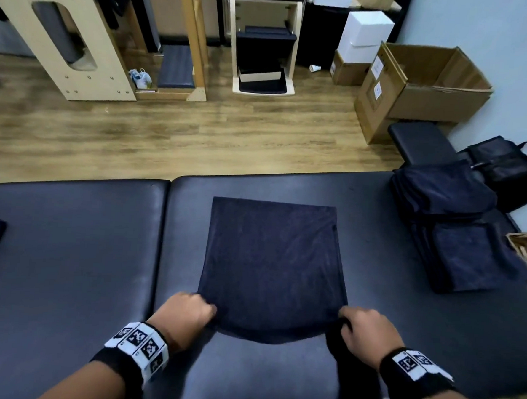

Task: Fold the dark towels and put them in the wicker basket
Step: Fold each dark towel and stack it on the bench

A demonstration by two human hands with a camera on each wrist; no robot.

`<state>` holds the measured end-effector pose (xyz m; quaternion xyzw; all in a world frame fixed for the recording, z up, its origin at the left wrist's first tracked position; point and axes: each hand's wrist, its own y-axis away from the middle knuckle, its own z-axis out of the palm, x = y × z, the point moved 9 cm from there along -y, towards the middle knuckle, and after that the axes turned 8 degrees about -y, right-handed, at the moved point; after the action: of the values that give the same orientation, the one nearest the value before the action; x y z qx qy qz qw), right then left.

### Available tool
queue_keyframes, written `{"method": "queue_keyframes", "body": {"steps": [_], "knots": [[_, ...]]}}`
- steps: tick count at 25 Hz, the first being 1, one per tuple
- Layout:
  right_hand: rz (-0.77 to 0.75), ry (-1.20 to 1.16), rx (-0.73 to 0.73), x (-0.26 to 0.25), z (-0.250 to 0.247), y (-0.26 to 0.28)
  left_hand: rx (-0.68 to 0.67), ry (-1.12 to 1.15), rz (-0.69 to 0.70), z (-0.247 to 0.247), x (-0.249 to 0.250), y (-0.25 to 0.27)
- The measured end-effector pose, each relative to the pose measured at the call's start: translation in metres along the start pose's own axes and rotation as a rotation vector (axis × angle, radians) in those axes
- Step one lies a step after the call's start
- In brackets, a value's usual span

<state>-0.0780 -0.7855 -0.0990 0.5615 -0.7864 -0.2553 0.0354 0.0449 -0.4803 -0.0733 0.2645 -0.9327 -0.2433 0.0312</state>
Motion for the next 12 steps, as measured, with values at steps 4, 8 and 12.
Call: {"method": "queue_keyframes", "body": {"steps": [4, 8, 12], "knots": [[0.012, -0.216, 0.132, 0.008, -0.054, -0.025, 0.096, 0.481, -0.295, -0.023, -0.066, -0.018], [0.018, -0.343, 0.231, 0.004, -0.109, -0.077, 0.221, 0.599, -0.437, -0.064, -0.123, -0.049], [0.074, -0.407, 0.279, 0.001, -0.152, -0.145, 0.300, 0.644, -0.548, -0.088, -0.166, -0.096]]}}
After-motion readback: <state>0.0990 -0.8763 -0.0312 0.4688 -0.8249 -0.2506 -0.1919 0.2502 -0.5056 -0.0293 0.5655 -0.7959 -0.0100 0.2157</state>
